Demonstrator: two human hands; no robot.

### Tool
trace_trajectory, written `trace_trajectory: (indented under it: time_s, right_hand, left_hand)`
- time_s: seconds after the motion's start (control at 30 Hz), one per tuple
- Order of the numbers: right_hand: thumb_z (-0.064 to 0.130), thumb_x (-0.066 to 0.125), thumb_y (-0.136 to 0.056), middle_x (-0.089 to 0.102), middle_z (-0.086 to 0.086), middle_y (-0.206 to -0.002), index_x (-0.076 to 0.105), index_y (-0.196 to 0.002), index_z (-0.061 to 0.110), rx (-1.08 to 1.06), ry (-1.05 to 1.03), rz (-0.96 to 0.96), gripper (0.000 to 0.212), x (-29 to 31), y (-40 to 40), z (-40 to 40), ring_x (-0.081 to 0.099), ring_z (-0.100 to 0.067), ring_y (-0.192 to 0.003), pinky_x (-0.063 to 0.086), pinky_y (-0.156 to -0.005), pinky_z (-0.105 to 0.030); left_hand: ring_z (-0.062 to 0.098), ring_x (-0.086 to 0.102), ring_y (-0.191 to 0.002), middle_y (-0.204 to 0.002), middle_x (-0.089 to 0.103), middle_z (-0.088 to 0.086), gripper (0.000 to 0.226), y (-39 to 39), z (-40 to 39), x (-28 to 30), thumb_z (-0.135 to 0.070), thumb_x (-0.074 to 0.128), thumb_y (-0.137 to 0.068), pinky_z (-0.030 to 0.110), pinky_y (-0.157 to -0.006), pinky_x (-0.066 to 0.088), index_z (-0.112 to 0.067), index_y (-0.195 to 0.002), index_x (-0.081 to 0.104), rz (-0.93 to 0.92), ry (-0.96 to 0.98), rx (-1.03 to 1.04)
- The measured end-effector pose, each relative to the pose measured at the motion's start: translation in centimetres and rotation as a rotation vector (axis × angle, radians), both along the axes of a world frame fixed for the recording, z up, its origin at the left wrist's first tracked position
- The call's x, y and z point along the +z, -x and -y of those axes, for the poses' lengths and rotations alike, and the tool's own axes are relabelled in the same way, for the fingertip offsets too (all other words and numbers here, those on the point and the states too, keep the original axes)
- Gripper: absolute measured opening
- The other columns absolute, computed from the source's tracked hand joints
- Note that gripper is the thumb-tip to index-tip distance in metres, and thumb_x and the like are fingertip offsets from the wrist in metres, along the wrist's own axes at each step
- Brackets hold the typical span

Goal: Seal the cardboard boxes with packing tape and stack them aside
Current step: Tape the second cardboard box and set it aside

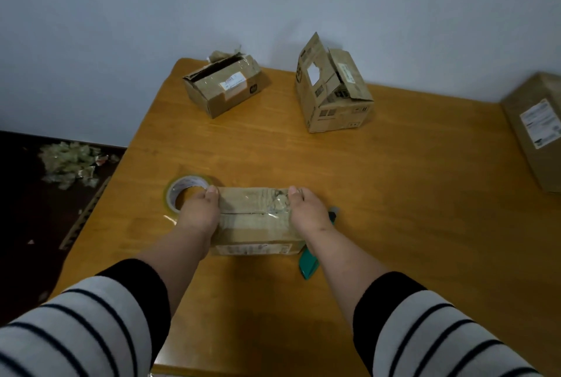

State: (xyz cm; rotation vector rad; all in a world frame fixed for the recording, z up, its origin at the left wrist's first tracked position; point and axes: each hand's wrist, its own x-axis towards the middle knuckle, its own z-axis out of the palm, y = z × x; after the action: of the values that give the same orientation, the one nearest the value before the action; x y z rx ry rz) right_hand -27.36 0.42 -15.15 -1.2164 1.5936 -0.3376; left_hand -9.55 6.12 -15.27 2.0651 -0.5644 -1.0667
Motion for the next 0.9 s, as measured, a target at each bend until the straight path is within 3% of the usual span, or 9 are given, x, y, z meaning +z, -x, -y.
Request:
trace_trajectory:
  time_s: [0.1, 0.17, 0.23, 0.47, 0.57, 0.67, 0.77, 0.83, 0.9]
  right_hand:
    - [0.06, 0.061, -0.086, 0.051, 0.005, -0.136, 0.037, -0.144, 0.029, 0.028, -0.096, 0.08, 0.07, 0.2, 0.2, -0.6, 0.051, -0.022, -0.122, 0.043, -0.101, -0.037]
    - [0.051, 0.083, -0.069, 0.054, 0.007, -0.129, 0.035, -0.14, 0.028, 0.004, -0.099, 0.101, 0.089, 0.0, 0.0, -1.0, 0.055, -0.02, -0.116, 0.049, -0.099, -0.04]
    - [0.043, 0.088, -0.067, 0.055, 0.003, -0.127, 0.038, -0.132, 0.026, 0.013, -0.072, 0.083, 0.084, -0.3, -0.4, -1.0, 0.056, -0.02, -0.115, 0.05, -0.1, -0.041]
    - [0.04, 0.069, -0.09, 0.044, 0.002, -0.149, 0.021, -0.152, 0.031, 0.063, -0.247, 0.217, 0.079, 0.2, 1.0, -0.8, 0.046, -0.025, -0.132, 0.032, -0.114, -0.049]
    - [0.036, 0.064, -0.094, 0.033, 0.003, -0.157, 0.011, -0.155, 0.041, -0.024, -0.348, 0.331, 0.08, 0.0, 1.6, -0.9, 0.036, -0.027, -0.141, 0.02, -0.118, -0.056]
    - [0.035, 0.073, -0.086, 0.05, 0.002, -0.144, 0.027, -0.151, 0.034, -0.045, -0.305, 0.324, 0.08, -0.2, 0.9, -1.1, 0.049, -0.026, -0.13, 0.032, -0.114, -0.051]
    - [0.036, 0.088, -0.07, 0.06, 0.004, -0.124, 0.036, -0.142, 0.027, -0.068, -0.151, 0.211, 0.089, -0.2, -0.3, -2.0, 0.059, -0.018, -0.111, 0.051, -0.096, -0.036]
    - [0.032, 0.086, -0.073, 0.061, 0.004, -0.121, 0.038, -0.141, 0.025, -0.067, -0.123, 0.179, 0.083, -0.2, -0.4, -2.2, 0.061, -0.016, -0.107, 0.053, -0.092, -0.035]
    - [0.029, 0.079, -0.082, 0.063, 0.003, -0.122, 0.041, -0.14, 0.023, -0.033, -0.2, 0.235, 0.07, 0.1, 0.3, -2.2, 0.063, -0.017, -0.107, 0.053, -0.09, -0.034]
  left_hand:
    - [0.032, 0.044, -0.131, -0.148, 0.042, 0.01, 0.086, 0.7, -1.0, -0.1, -0.06, 0.061, -0.085, 0.044, -0.106, 0.04, -0.017, -0.151, 0.026, 0.028, -0.013, -0.098]
    - [0.03, 0.041, -0.134, -0.151, 0.036, 0.009, 0.111, 1.1, -1.3, -0.1, -0.054, 0.082, -0.068, 0.045, -0.109, 0.039, -0.021, -0.153, 0.018, 0.073, -0.019, -0.146]
    - [0.031, 0.04, -0.135, -0.151, 0.034, 0.009, 0.117, 1.0, -1.1, -0.2, -0.045, 0.089, -0.063, 0.044, -0.108, 0.039, -0.023, -0.152, 0.016, 0.069, -0.022, -0.153]
    - [0.02, 0.057, -0.105, -0.124, 0.055, 0.001, 0.077, -0.1, -1.6, -0.6, -0.026, 0.08, -0.081, 0.034, -0.078, 0.05, -0.029, -0.142, 0.033, -0.218, 0.047, -0.113]
    - [0.023, 0.06, -0.108, -0.125, 0.062, 0.002, 0.06, -1.3, -2.3, -0.8, -0.016, 0.069, -0.09, 0.041, -0.09, 0.052, -0.029, -0.141, 0.04, -0.404, 0.077, -0.108]
    - [0.024, 0.059, -0.113, -0.127, 0.06, 0.001, 0.069, -1.4, -2.6, -0.9, -0.02, 0.073, -0.087, 0.046, -0.1, 0.048, -0.028, -0.145, 0.037, -0.432, 0.079, -0.097]
    - [0.016, 0.061, -0.101, -0.112, 0.063, -0.006, 0.068, -0.6, -2.6, -0.9, -0.023, 0.085, -0.073, 0.033, -0.079, 0.053, -0.029, -0.128, 0.046, -0.291, 0.079, -0.103]
    - [0.015, 0.062, -0.098, -0.108, 0.065, -0.005, 0.056, -0.6, -2.5, -0.9, -0.016, 0.083, -0.076, 0.031, -0.076, 0.051, -0.029, -0.119, 0.05, -0.315, 0.065, -0.088]
    - [0.021, 0.064, -0.102, -0.113, 0.068, 0.001, 0.051, -1.4, -2.7, -1.1, -0.012, 0.076, -0.083, 0.039, -0.086, 0.054, -0.028, -0.124, 0.052, -0.407, 0.044, -0.108]
